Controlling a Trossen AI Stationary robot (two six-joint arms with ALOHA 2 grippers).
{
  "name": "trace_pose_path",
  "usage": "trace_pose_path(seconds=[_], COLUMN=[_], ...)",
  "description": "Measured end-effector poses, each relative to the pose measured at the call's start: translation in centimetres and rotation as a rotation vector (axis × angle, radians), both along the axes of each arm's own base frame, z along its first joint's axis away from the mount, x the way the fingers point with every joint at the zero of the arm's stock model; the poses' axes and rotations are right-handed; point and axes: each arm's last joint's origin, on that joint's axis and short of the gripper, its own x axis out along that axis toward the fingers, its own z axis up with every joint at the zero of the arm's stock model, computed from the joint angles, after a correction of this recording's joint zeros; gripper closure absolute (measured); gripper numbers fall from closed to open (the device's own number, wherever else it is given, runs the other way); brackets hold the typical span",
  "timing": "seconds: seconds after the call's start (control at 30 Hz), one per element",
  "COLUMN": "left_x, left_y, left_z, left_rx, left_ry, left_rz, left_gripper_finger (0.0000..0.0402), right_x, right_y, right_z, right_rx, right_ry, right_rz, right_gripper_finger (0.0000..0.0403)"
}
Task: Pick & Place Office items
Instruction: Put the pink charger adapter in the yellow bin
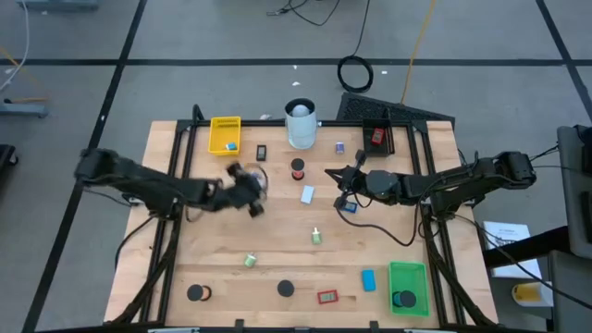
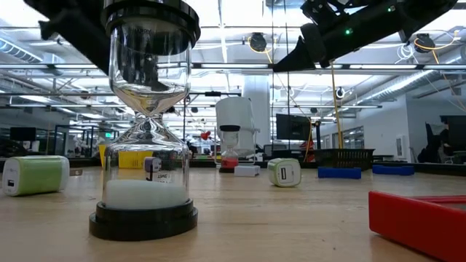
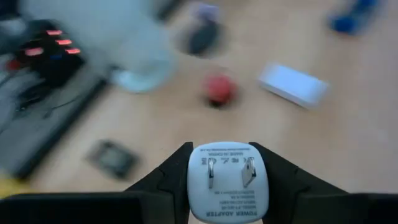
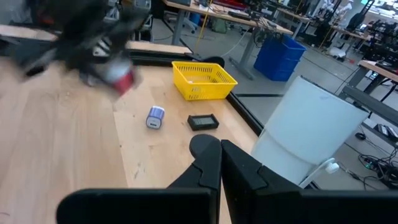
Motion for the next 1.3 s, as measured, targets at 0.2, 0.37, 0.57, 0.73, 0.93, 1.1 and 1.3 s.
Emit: trace_pose_path(seconds=[0.2,0.37,0.57,0.73,0.93,1.1,1.3], left_x=[-4.3,-6.4,-7.8,-7.2,-5.4,-4.2,-4.1], left_y=[6.0,10.9,15.6,18.9,21.9,23.0,23.5], left_z=[2.7,2.7,1.9,1.2,-0.3,-1.2,-2.9], left_rx=[-0.008,-0.074,-0.184,-0.261,-0.361,-0.364,-0.383], left_ry=[0.000,0.030,0.202,0.294,0.454,0.503,0.558], left_rz=[0.276,0.371,0.437,0.470,0.502,0.520,0.557], left_gripper_finger=[0.0268,0.0268,0.0268,0.0268,0.0268,0.0268,0.0261], right_x=[0.0,0.0,0.0,0.0,0.0,0.0,0.0], right_y=[0.0,0.0,0.0,0.0,0.0,0.0,0.0], right_z=[0.1,0.1,0.1,0.1,0.1,0.1,0.1], right_rx=[0.001,0.001,-0.001,-0.001,-0.007,-0.012,-0.012], right_ry=[-0.008,-0.009,-0.012,-0.012,-0.009,-0.006,-0.006], right_rz=[0.000,0.000,0.000,0.000,0.001,0.003,0.003], right_gripper_finger=[0.0399,0.0399,0.0399,0.0399,0.0399,0.0399,0.0399])
